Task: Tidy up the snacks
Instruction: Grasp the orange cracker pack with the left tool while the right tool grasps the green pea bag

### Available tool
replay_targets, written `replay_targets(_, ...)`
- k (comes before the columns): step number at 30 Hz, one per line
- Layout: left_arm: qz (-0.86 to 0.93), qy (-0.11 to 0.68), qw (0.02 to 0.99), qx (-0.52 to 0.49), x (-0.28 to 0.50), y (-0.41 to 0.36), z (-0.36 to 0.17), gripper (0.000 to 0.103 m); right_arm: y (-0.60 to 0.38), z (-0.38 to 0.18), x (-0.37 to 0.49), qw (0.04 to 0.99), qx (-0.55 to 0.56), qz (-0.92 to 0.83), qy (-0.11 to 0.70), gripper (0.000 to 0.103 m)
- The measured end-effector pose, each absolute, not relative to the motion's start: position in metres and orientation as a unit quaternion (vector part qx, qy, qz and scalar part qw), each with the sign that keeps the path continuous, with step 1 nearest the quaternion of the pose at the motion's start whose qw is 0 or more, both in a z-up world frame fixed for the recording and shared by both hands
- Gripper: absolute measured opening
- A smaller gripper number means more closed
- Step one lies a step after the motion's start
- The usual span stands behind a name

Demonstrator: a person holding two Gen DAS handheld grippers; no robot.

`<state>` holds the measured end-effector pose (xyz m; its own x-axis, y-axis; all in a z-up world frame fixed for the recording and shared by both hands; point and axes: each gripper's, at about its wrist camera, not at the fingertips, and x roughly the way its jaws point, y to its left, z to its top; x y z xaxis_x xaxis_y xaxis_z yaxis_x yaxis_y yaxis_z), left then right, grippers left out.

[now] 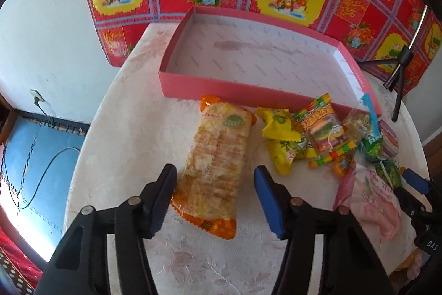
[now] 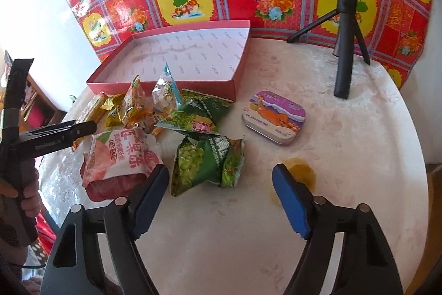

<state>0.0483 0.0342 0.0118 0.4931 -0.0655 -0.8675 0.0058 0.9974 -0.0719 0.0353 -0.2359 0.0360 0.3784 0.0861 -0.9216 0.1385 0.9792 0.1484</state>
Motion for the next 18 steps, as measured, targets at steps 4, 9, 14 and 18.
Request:
replay_targets(4,-0.018,0.499,0.866,-0.008,0.049,0.029,0.011,0.059,-0.232,0.030,0.039,0.819,0.095,-0.007,0.567,0.063)
replay_targets(9,-0.011,0.496,0.868,0.009,0.052,0.024,0.010,0.058,-0.237,0.022,0.042,0.813,0.108,-0.008,0.572,0.050)
replay_targets(14,-0.013,0.498,0.867,0.006,0.056,0.024,0.011,0.041,-0.235,0.020,0.046,0.812,0.102,-0.002,0.575,0.047)
replay_targets(18,-0.014,0.502,0.865,-0.002,0.056,0.026,0.013,0.039,-0.235,0.021,0.044,0.813,0.102,0.003,0.573,0.045)
